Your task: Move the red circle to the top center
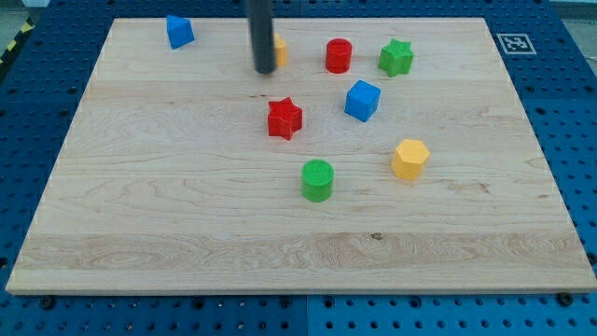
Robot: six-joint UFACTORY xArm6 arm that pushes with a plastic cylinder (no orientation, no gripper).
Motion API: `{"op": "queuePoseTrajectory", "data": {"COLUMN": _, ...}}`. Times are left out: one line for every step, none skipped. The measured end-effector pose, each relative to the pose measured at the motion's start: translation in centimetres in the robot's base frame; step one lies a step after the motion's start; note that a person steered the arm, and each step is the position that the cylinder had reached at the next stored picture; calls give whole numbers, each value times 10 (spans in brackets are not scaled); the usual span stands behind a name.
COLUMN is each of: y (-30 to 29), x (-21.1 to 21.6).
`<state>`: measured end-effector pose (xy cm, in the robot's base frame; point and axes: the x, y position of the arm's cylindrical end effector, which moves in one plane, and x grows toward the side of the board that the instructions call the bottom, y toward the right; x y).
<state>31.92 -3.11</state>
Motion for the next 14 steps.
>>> {"op": "queuePoseTrajectory", "data": {"y": 8, "x": 8}}
{"op": "queuePoseTrajectory", "data": {"y": 65, "x": 10}}
{"op": "queuePoseTrajectory", "data": {"y": 122, "x": 10}}
{"op": "queuePoseTrajectory", "data": {"y": 120, "x": 10}}
{"op": "queuePoseTrajectory", "data": {"y": 90, "x": 5}}
{"op": "queuePoseTrajectory", "data": {"y": 69, "x": -3}}
{"op": "queuePoseTrajectory", "data": {"y": 99, "x": -6}}
{"op": "queuePoseTrajectory", "data": {"y": 117, "x": -8}}
{"op": "queuePoseTrajectory", "data": {"y": 114, "x": -8}}
{"op": "queuePoseTrajectory", "data": {"y": 112, "x": -18}}
{"op": "queuePoseTrajectory", "data": {"y": 107, "x": -33}}
{"op": "queuePoseTrajectory", "data": {"y": 101, "x": -42}}
{"op": "queuePoseTrajectory", "data": {"y": 100, "x": -47}}
{"op": "queuePoseTrajectory", "data": {"y": 94, "x": -61}}
